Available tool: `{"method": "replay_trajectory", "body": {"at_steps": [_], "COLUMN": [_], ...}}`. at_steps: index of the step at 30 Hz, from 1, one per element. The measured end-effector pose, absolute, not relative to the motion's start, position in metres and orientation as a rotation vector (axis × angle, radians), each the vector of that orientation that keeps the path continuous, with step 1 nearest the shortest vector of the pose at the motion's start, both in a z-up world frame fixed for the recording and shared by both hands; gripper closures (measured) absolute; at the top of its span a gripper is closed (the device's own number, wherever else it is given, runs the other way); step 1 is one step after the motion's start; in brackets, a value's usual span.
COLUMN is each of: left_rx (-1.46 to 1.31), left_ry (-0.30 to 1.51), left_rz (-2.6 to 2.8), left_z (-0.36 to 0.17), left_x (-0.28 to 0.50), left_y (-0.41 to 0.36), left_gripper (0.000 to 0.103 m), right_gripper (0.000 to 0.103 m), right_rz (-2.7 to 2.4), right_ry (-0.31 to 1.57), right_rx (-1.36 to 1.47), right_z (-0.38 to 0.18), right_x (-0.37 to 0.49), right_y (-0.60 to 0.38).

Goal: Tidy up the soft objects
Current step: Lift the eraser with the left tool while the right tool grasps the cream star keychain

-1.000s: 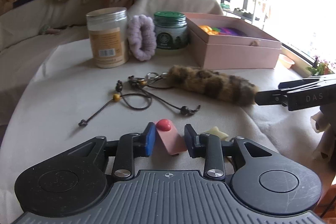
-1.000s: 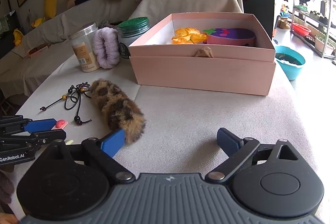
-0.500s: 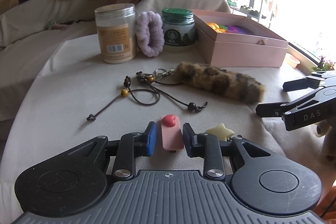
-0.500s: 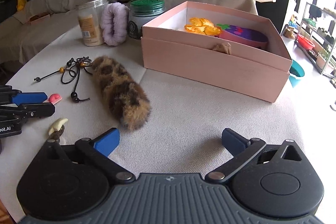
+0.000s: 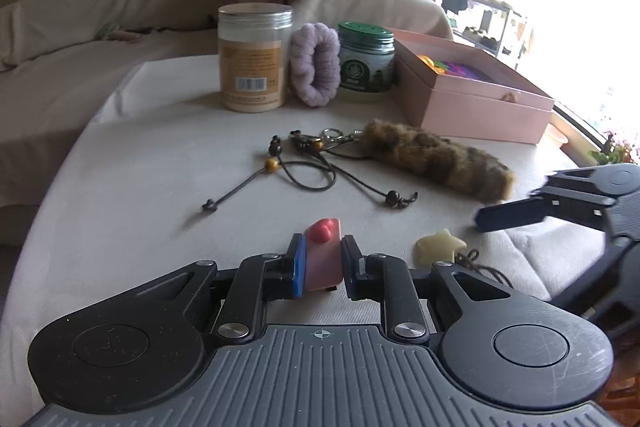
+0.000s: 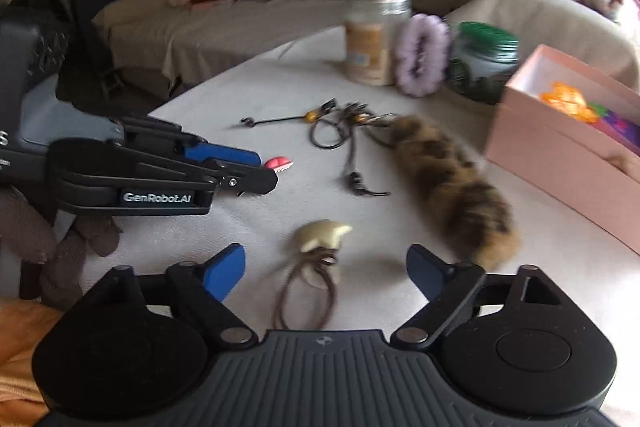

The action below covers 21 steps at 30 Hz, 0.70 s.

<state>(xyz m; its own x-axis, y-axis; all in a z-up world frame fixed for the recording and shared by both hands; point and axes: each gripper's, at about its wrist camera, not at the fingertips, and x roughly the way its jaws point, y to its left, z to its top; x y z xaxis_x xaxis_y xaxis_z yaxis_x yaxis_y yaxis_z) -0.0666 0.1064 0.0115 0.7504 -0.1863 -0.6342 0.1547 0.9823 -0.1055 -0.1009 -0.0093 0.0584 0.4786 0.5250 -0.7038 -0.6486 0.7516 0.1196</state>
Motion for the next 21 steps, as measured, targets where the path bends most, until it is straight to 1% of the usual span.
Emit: {"method": "replay_trajectory", "body": {"at_steps": [1, 2, 3, 4, 5, 7, 11, 15, 21], "left_rx": [-0.047, -0.047, -0.045, -0.043, -0.041, -0.037, -0.022, 0.020, 0.046], "left_ry": [0.697, 0.695, 0.694, 0.692, 0.692, 0.690, 0.690, 0.659, 0.570], "left_rz": [-0.189, -0.192, -0.194, -0.193, -0.193, -0.190, -0.214, -0.283, -0.408], "left_z": [0.012, 0.011, 0.011, 0.011, 0.011, 0.011, 0.011, 0.019, 0.052], "left_x": [-0.067, -0.068, -0.068, -0.068, -0.068, -0.068, -0.072, -0.082, -0.082], "left_y": [0.107, 0.107, 0.107, 0.107, 0.106, 0.105, 0.098, 0.077, 0.042], "left_gripper": [0.081, 0.081, 0.081, 0.081, 0.081, 0.081, 0.081, 0.081, 0.081], "right_gripper": [0.024, 0.035, 0.043, 0.059, 0.072, 0.082, 0.083, 0.083, 0.083], "right_rz": [0.712, 0.702, 0.692, 0.686, 0.686, 0.672, 0.628, 0.546, 0.422], "right_ry": [0.782, 0.772, 0.766, 0.767, 0.777, 0.797, 0.784, 0.732, 0.650], "right_rx": [-0.180, -0.194, -0.209, -0.219, -0.216, -0.195, -0.116, -0.024, 0.035], "right_z": [0.058, 0.058, 0.059, 0.061, 0.062, 0.066, 0.080, 0.099, 0.115], "right_x": [-0.101, -0.102, -0.103, -0.104, -0.102, -0.101, -0.105, -0.112, -0.123], "right_y": [-0.007, -0.004, -0.002, -0.002, -0.004, -0.011, -0.042, -0.084, -0.135]}}
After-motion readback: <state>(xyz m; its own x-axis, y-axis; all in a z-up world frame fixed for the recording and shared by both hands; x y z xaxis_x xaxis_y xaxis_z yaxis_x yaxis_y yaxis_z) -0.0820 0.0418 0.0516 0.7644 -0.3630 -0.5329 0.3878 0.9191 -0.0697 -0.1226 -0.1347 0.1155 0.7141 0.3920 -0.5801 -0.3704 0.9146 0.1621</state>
